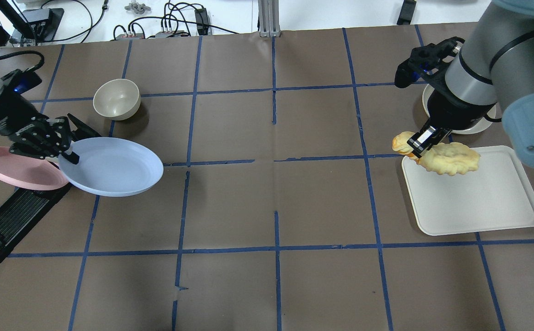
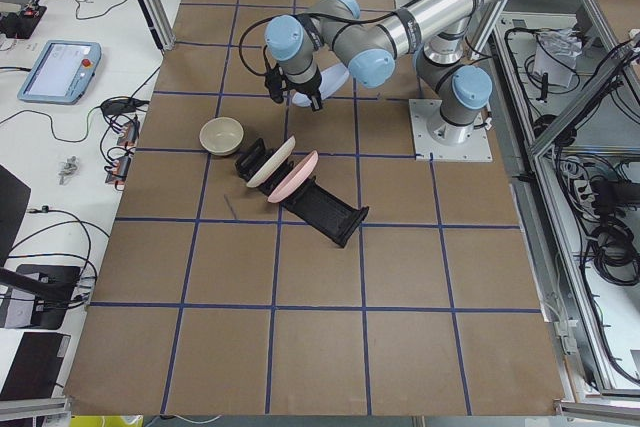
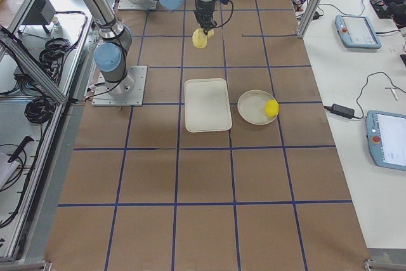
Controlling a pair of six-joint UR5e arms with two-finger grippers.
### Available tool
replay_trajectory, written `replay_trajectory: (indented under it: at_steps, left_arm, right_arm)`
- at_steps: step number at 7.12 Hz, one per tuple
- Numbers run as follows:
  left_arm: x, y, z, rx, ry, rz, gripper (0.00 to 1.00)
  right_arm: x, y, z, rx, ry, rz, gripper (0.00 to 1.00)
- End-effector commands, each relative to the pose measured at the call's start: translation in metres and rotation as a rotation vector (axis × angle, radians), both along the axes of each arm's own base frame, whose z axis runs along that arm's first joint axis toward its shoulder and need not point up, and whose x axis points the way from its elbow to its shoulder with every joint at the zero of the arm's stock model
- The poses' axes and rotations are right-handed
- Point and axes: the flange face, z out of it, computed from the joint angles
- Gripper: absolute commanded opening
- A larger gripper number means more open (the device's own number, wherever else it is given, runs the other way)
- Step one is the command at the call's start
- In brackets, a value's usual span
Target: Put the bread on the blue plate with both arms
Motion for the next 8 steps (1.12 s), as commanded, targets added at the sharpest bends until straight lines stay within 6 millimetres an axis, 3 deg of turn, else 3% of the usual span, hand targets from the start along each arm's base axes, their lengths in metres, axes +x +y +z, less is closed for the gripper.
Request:
replay_trajectory:
  at_steps: [1,2,3,4,5,6,7,8]
  left_arm:
    - [-0.070,-0.019,-0.006,-0.038,0.136,0.022,0.10]
    - [-0.093,-0.028,-0.009,-0.070,0.132,0.041,0.10]
    - [-0.125,-0.038,-0.030,-0.053,0.137,0.091,0.10]
    - [-0.159,-0.046,-0.045,-0.072,0.122,0.142,0.10]
    - [-0.192,-0.048,-0.059,-0.082,0.178,0.127,0.10]
    - [-0.209,-0.052,-0.076,-0.092,0.184,0.096,0.10]
    - [-0.241,-0.057,-0.102,-0.103,0.169,0.089,0.13]
    - [-0.262,-0.054,-0.120,-0.116,0.166,0.062,0.14]
  right_arm:
    - [0.022,0.005,0.006,-0.009,-0.015,-0.041,0.13]
    - [0.058,0.012,0.016,-0.026,-0.008,-0.064,0.13]
    - [0.080,0.011,0.010,-0.021,-0.002,-0.049,0.13]
    - [0.087,-0.002,-0.007,0.012,-0.008,-0.094,0.13]
    - [0.101,-0.017,-0.005,-0.031,-0.018,-0.104,0.14]
    - [0.123,-0.032,-0.011,-0.026,-0.030,-0.102,0.14]
    - [0.145,-0.048,-0.019,-0.012,-0.052,-0.143,0.16]
    - [0.179,-0.058,-0.018,-0.024,-0.056,-0.132,0.16]
